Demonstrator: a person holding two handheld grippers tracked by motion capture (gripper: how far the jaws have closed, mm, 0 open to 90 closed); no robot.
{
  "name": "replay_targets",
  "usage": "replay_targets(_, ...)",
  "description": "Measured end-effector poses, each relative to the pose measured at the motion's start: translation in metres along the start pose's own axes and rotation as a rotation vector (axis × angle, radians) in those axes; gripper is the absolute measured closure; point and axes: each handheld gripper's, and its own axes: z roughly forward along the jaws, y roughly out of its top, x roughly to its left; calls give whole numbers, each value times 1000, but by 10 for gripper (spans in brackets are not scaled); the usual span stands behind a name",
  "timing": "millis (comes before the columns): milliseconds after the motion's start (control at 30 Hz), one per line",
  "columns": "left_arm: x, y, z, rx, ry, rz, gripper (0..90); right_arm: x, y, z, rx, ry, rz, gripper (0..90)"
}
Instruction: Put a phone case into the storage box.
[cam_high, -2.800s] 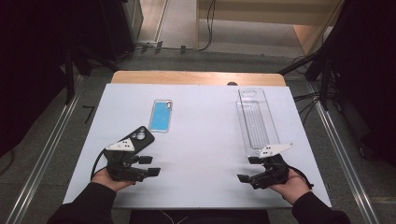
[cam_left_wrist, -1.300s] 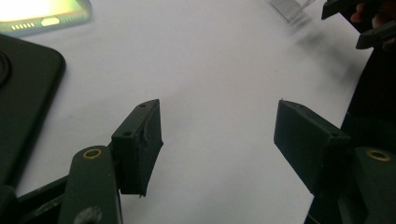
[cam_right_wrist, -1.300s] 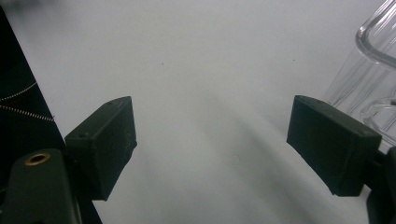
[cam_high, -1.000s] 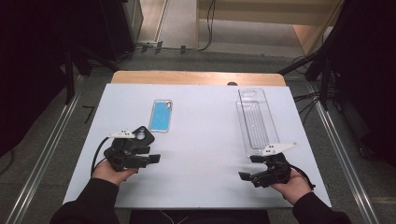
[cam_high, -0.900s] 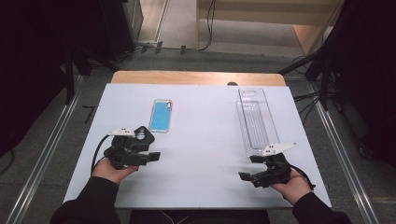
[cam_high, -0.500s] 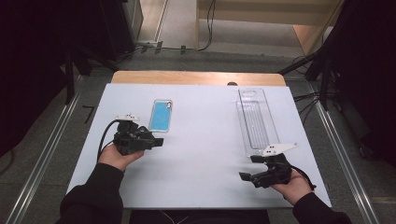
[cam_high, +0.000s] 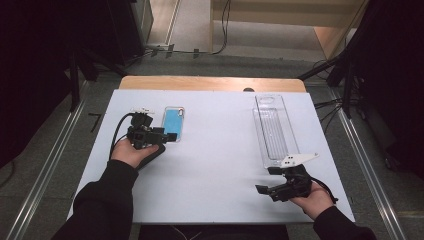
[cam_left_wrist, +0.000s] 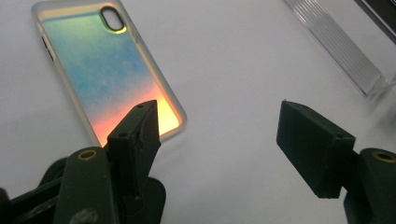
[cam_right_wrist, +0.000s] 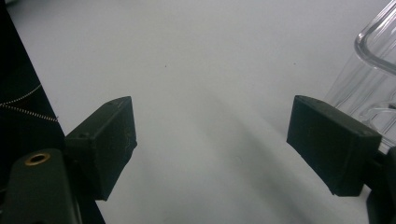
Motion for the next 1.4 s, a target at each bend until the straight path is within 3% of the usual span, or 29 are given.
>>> replay_targets(433,22,28,21,8,62,-10,302,0,0,0,-2,5,0,142)
replay_targets(600,26,34,28,10,73,-27,349,0,0,0,-4,5,3,142)
replay_targets(633,26,37,33,18,96,-21,354,0,0,0,-4,6,3,142)
replay_targets(733,29,42,40,6,106,-31,415,0,0,0,-1,7,4,142)
replay_targets(800,29,44,46,24,111,-35,500,0,0,0,-3,6,2,142)
replay_targets(867,28,44,49,33,122,-26,739,0,0,0,-3,3,1,142)
replay_targets(900,28,44,53,21,134,8,881,0,0,0,-4,2,0,142)
replay_targets(1000,35,46,62,36,151,-31,900,0,0,-1,-5,2,-2,142)
replay_targets(1100,40,45,67,22,164,-76,900,1,0,0,-1,4,-1,142)
replay_targets(1267,45,43,75,23,188,-81,900,0,0,0,-1,2,0,142)
replay_targets(1400,46,42,79,28,177,-94,900,1,0,0,0,3,1,143)
